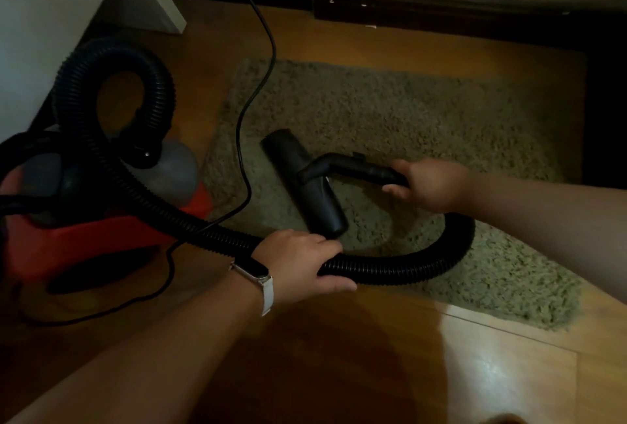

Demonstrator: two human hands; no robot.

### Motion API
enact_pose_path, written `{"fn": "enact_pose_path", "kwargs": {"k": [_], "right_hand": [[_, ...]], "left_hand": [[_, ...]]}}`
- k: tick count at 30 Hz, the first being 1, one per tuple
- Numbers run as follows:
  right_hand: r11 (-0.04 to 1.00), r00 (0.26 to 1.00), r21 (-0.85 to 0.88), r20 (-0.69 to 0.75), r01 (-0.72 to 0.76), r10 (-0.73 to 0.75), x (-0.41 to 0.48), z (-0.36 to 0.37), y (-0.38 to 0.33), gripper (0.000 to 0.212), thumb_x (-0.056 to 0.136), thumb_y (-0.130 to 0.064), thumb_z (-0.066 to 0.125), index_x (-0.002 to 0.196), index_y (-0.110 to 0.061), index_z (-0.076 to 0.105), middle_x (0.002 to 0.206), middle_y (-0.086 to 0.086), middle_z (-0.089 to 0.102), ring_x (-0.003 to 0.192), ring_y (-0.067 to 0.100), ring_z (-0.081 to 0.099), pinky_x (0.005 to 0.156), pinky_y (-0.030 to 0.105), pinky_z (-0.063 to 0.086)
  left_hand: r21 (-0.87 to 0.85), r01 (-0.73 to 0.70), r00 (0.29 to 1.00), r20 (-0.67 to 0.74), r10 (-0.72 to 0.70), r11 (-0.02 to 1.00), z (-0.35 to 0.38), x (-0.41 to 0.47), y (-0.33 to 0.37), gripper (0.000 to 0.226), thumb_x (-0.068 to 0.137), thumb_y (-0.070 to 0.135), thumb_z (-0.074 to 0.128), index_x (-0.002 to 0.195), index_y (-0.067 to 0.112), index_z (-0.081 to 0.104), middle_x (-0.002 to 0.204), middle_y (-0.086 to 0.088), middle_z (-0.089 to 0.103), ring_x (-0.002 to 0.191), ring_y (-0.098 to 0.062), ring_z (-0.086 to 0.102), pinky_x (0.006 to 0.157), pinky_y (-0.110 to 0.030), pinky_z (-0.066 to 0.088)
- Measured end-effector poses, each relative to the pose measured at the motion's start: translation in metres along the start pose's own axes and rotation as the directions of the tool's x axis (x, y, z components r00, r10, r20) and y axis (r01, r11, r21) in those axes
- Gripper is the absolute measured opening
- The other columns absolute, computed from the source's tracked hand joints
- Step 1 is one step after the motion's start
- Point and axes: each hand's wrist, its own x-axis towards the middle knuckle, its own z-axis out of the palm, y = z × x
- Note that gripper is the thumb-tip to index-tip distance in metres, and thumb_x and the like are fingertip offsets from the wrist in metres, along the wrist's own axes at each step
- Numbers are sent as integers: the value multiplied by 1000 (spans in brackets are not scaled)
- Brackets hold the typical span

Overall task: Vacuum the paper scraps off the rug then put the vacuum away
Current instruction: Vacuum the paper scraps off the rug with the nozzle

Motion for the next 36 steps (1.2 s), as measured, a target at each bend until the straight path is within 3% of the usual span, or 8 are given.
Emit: {"fn": "enact_pose_path", "kwargs": {"k": [7,12,25,30,34,36], "right_hand": [[988,994,111,19,-110,109,-23,-1,38,44,98,-60,43,127,-28,49,78,-2,63,66,14,61,55,32,47],[975,982,120,-7,-188,190,-37,2,57,39,97,-62,43,115,-29,51,75,-2,63,61,13,61,48,27,38],[953,984,257,-41,-159,175,-24,19,48,43,93,-67,44,121,-35,53,77,-7,64,64,10,62,51,28,42],[949,989,287,-40,-128,146,-17,16,41,39,94,-66,45,117,-35,52,74,-6,63,61,9,60,49,26,37],[939,984,310,-46,-151,173,-25,14,48,45,94,-63,49,132,-37,49,75,-7,64,63,9,61,50,26,37],[925,976,329,-37,-189,213,-33,15,56,39,94,-61,51,123,-36,53,76,-6,64,64,10,62,50,26,37]], "left_hand": [[14,6,1000,26,-7,1000,-3,26,11,72,79,87,20,106,33,60,87,13,61,76,-9,59,68,-34,53],[23,-25,999,23,24,999,-4,36,21,71,79,87,22,106,33,59,85,14,59,74,-7,57,66,-32,52],[26,-10,999,37,9,1000,1,21,15,64,82,84,28,109,35,58,88,15,59,78,-7,59,69,-32,53],[-9,8,1000,10,-8,1000,3,12,10,69,80,84,27,111,33,62,88,14,62,77,-8,60,65,-30,52],[-1,-7,1000,1,7,1000,-1,18,14,67,81,85,26,107,33,61,86,15,59,77,-8,60,66,-31,52],[3,-14,1000,1,14,1000,-3,24,15,68,82,84,26,107,32,61,86,15,60,76,-8,59,66,-32,53]]}}
